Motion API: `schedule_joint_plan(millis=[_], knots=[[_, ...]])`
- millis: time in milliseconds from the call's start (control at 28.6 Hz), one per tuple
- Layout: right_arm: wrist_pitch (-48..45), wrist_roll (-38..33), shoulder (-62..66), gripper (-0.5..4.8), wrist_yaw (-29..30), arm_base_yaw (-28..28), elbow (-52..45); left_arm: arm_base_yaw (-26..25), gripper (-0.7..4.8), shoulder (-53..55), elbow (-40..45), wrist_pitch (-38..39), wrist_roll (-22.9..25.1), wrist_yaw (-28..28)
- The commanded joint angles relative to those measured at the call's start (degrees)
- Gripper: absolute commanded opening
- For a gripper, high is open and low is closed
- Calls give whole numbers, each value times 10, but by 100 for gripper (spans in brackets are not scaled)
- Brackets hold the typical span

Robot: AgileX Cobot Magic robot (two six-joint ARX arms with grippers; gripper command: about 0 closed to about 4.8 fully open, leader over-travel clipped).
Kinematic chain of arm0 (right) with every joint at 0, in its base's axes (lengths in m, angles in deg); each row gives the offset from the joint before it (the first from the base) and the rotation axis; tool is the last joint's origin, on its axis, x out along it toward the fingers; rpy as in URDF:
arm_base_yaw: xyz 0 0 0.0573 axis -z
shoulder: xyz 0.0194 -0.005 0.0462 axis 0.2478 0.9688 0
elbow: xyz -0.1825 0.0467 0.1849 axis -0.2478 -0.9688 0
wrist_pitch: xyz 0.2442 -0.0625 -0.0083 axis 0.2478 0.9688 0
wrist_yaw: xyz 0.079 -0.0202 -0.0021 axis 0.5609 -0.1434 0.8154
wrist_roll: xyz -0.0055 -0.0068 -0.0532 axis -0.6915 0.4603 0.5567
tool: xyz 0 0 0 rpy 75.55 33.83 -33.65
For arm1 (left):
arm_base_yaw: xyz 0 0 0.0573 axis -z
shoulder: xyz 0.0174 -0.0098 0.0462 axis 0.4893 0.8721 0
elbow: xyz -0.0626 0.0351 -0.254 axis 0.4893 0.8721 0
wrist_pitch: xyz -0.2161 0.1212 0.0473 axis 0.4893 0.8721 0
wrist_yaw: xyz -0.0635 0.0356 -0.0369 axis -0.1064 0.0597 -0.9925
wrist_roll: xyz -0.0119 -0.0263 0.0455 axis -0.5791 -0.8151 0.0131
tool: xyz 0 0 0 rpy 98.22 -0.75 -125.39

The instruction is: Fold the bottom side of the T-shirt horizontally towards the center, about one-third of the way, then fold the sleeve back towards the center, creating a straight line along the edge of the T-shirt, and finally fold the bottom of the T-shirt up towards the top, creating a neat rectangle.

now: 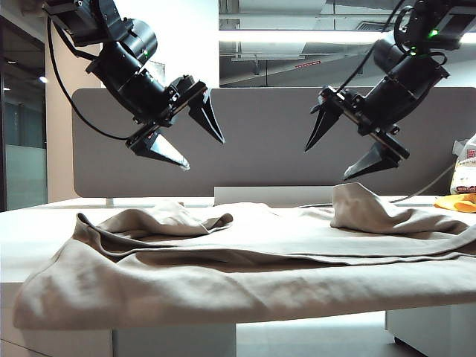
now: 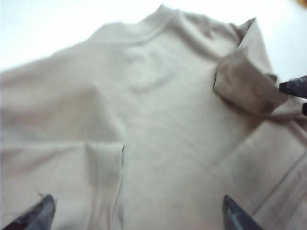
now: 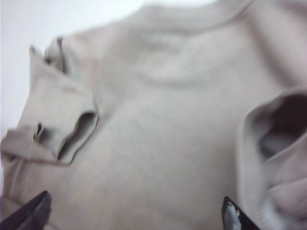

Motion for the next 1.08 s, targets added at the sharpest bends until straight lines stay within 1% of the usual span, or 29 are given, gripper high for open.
schedule_joint_plan(millis=[35,70,105,175,280,315,350,385,420,455,490,559,594,664,839,1084], knots=[[23,-1,-4,462,-20,-2,3,-1,479,-3,0,35,9,-2],[26,0,-7,412,-38,-3,3,-1,479,-4,0,44,18,-2],[34,12,-14,344,-89,-3,2,-1,479,-5,0,54,29,-2],[39,13,-20,336,-145,1,3,-1,479,-7,0,66,35,-2],[50,15,-17,330,-151,3,2,-1,479,-7,0,80,47,-2],[58,39,-17,272,-157,3,2,-1,479,-9,0,95,63,1],[63,53,-18,222,-157,3,2,-1,441,-9,0,101,70,2],[72,68,-22,173,-157,4,2,-1,382,-13,0,119,83,12],[77,73,-23,169,-157,4,2,-1,367,-16,0,127,89,14],[89,76,-26,169,-157,7,2,-1,362,-22,1,142,106,26],[96,80,-28,169,-156,7,2,-1,362,-26,4,146,110,32],[113,91,-38,169,-157,8,-8,-2,358,-52,34,134,109,44],[109,91,-50,169,-157,10,-28,-2,328,-78,67,113,109,52],[94,89,-69,169,-156,15,-58,-5,327,-108,110,85,105,56],[33,72,-143,170,-155,27,-177,-10,327,-187,224,21,73,59],[-49,54,-287,171,-153,47,-366,-10,328,-282,365,-13,52,61]])
